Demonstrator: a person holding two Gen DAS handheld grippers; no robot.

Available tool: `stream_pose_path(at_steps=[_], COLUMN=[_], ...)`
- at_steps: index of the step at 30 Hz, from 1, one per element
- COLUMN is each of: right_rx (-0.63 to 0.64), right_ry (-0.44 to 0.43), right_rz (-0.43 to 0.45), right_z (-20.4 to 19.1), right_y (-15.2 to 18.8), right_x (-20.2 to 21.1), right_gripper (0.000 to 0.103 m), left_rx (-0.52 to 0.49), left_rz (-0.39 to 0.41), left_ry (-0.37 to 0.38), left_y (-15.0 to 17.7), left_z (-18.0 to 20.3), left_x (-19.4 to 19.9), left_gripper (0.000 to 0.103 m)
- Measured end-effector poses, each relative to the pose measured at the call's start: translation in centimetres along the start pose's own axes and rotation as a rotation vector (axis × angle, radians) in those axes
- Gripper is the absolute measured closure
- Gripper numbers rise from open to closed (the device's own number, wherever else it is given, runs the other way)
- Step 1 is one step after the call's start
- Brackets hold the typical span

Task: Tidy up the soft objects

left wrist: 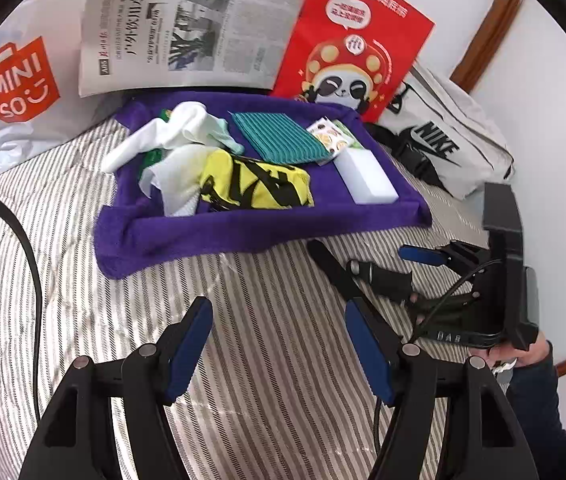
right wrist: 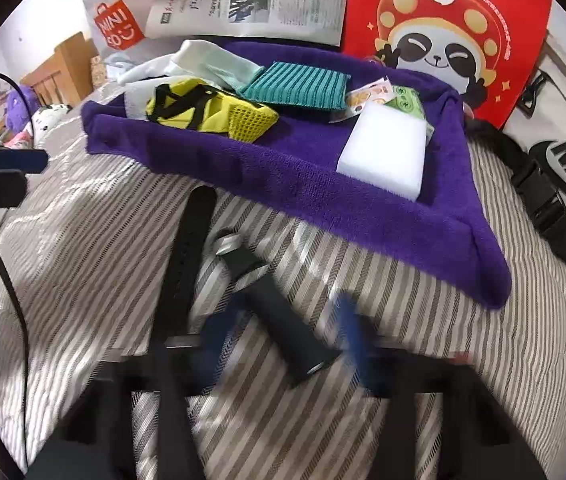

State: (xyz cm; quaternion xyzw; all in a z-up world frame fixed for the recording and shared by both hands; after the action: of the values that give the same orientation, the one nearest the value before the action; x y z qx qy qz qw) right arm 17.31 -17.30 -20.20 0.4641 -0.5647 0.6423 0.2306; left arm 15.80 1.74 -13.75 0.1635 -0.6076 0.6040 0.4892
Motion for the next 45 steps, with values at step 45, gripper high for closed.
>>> stream_pose_path(at_steps=[45], right_rx=[-0.331], right_ry=[0.157], right_rz=[0.044], right_z=[7.3], right_y=[5.1], right_x=[4.7], right_gripper=[0.083], left_rx=[0.01], left_rz=[-0.118], left_ry=[-0.012], left_y=[0.8], left_z=[5.3], left_x=[-5.7], left_gripper=[0.036])
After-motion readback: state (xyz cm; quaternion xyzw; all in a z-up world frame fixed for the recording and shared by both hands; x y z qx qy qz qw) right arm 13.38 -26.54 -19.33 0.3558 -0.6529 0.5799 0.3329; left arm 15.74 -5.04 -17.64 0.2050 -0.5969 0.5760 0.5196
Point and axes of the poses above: each gripper's, at about its wrist camera, not at the fingertips, and x roughly against the way its jaws point, z to its right, y to its underside, the point moved 5 cm from there along -x, roughly the way its jaws point, and after that the axes turned 8 degrees about -x, right-handed, at the moved point
